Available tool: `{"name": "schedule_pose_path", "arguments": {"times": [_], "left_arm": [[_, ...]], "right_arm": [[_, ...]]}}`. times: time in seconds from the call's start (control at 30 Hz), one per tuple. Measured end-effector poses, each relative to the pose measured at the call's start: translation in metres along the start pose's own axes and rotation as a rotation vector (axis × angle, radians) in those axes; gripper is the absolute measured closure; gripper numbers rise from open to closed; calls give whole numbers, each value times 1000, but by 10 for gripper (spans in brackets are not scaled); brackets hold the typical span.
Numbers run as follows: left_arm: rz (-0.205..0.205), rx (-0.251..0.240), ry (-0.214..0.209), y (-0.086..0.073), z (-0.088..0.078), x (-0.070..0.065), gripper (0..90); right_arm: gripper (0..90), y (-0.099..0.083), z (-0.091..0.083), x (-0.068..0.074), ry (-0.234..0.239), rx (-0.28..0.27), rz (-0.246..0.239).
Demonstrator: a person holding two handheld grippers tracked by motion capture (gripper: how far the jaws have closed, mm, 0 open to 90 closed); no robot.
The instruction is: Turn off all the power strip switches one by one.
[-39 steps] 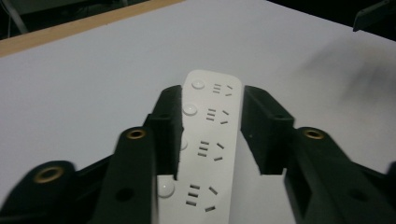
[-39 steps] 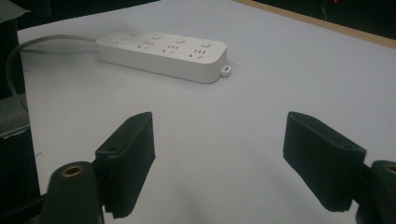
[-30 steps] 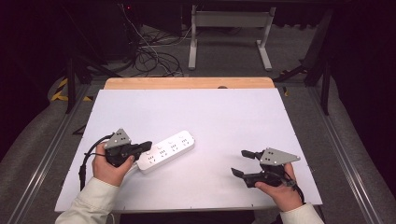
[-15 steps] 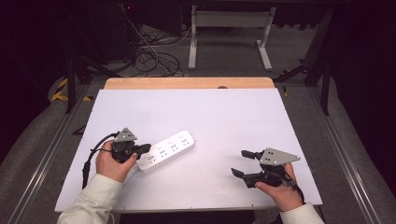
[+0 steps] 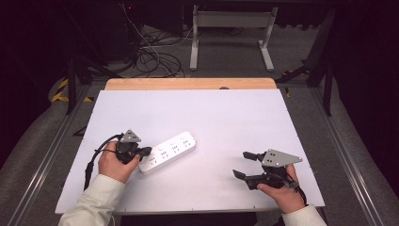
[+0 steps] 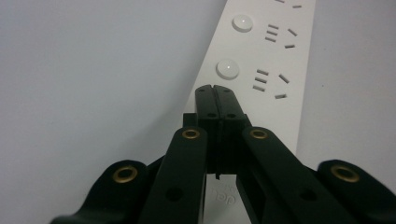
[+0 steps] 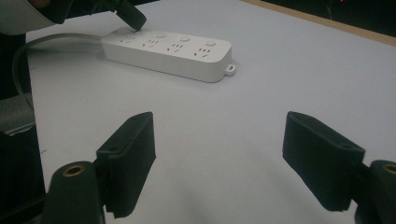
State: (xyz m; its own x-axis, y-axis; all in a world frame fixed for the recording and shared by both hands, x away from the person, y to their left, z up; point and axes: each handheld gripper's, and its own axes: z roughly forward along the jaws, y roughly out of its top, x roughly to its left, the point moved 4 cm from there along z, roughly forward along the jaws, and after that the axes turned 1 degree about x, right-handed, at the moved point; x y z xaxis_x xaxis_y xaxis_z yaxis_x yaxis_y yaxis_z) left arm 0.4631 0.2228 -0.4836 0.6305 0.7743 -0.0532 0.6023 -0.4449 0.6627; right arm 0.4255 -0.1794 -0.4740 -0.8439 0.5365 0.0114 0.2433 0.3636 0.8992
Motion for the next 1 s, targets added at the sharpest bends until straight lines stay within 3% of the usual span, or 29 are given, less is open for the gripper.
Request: {"name": "schedule_pose_path", "arguments": {"times": [0.57,1.0], "left_arm": [[13,-12,11,-1,4,-1,900],[-17,-19,-3,-3,4,0,900]], "right_arm": [[260,0,-1,0,1,-1,-1],[261,0,-2,0,1,-4,2]]}}
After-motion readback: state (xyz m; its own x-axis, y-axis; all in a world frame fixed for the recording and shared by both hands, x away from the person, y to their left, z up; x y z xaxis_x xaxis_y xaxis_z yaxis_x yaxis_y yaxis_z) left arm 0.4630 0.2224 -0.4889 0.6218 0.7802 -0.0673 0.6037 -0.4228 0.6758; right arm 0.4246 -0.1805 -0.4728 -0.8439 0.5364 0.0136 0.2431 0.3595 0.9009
